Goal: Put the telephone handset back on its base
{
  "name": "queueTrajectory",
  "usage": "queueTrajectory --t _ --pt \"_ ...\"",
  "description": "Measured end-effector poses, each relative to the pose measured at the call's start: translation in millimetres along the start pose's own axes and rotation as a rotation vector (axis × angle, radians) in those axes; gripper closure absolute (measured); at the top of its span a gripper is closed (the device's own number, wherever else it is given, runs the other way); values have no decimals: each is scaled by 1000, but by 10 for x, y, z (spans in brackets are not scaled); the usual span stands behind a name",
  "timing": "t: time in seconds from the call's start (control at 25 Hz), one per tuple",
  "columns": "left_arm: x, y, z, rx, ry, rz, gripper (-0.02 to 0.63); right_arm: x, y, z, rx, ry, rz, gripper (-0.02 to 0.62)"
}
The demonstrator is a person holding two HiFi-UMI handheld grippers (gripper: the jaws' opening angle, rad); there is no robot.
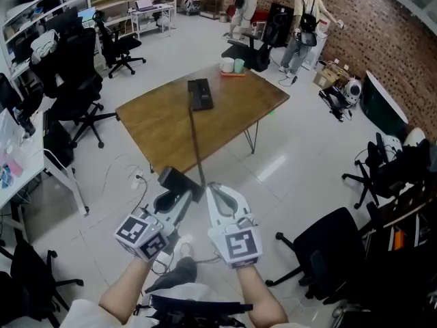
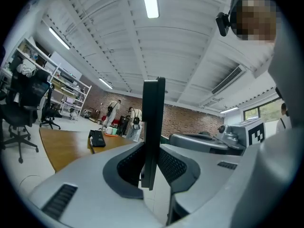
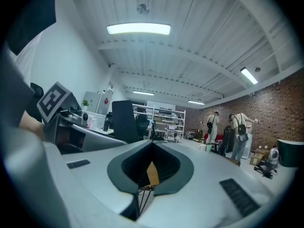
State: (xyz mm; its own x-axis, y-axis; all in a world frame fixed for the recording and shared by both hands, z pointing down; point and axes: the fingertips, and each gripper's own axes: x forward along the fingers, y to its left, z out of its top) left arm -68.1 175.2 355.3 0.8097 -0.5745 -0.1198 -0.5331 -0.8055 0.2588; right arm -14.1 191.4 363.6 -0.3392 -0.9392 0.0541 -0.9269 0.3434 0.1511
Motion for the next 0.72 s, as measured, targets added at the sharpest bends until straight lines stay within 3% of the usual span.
queueTrajectory --t 0.72 --pt "1012 1182 162 -53 53 -92 531 1448 -649 33 40 31 -78 594"
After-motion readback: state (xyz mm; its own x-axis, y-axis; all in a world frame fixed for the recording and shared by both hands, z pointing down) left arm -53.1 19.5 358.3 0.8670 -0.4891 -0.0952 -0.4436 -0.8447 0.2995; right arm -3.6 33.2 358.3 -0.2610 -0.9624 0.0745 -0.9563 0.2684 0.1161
